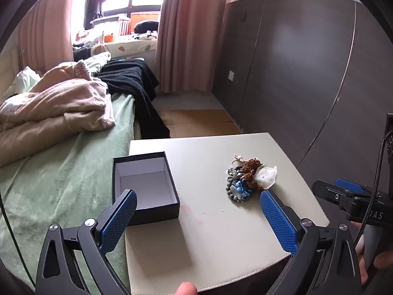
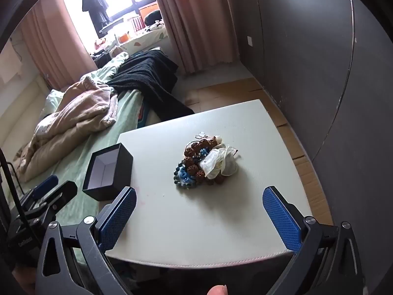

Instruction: Organize jewelry

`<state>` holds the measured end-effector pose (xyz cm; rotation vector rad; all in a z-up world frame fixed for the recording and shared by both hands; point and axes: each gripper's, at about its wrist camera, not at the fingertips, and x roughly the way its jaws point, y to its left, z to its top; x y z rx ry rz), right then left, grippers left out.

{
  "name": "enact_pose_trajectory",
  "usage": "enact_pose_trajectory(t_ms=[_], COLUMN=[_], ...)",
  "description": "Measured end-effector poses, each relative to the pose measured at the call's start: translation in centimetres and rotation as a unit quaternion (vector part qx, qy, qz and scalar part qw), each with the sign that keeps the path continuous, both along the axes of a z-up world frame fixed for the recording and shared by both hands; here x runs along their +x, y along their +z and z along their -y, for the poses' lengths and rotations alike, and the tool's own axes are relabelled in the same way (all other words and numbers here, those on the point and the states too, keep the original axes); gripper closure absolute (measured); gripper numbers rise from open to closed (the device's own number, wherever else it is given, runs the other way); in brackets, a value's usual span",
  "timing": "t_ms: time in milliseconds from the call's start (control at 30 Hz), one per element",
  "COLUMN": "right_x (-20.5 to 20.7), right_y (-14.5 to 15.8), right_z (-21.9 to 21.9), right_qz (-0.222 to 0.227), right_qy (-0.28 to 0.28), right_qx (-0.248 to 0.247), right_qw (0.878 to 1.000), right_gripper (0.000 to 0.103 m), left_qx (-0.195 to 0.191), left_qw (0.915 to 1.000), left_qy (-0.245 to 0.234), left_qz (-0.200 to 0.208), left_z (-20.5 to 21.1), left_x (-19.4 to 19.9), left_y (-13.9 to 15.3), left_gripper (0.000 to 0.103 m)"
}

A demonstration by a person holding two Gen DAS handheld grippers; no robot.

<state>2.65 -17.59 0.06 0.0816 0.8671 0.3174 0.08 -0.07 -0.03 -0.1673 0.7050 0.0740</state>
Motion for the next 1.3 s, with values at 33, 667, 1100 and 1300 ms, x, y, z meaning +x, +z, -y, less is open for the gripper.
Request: enact_pose_trajectory(t_ms=[33, 667, 1100, 1300], right_x=[0.0, -0.3, -0.3, -0.4], right_y=[0.0, 0.5, 0.6, 0.8], right_z=[0.0, 0.2, 0.7, 0.8], right_qz=[-0.005, 0.025, 0.024, 0.026], right_qy=[0.000, -0.013, -0.011, -0.012], right_qx=[0.007, -0.004, 0.003, 0.006], right_qw=[1.000, 1.000, 1.000, 1.000], right_gripper=[0.000, 0.000, 0.000, 0.000], left_qx=[0.002, -0.008, -0.006, -0.001], left_qw=[1.0000, 0.9996, 0.9994, 0.9992], left_qy=[0.000, -0.018, -0.022, -0.026], left_qz=[0.000, 0.022, 0.026, 0.031], left_z=[0.0, 1.5, 1.9, 2.0], left_x=[0.0, -0.2, -0.5, -0.7], left_y=[0.0, 0.6, 0.2, 0.5], left_gripper=[0.003, 0.003, 0.003, 0.003])
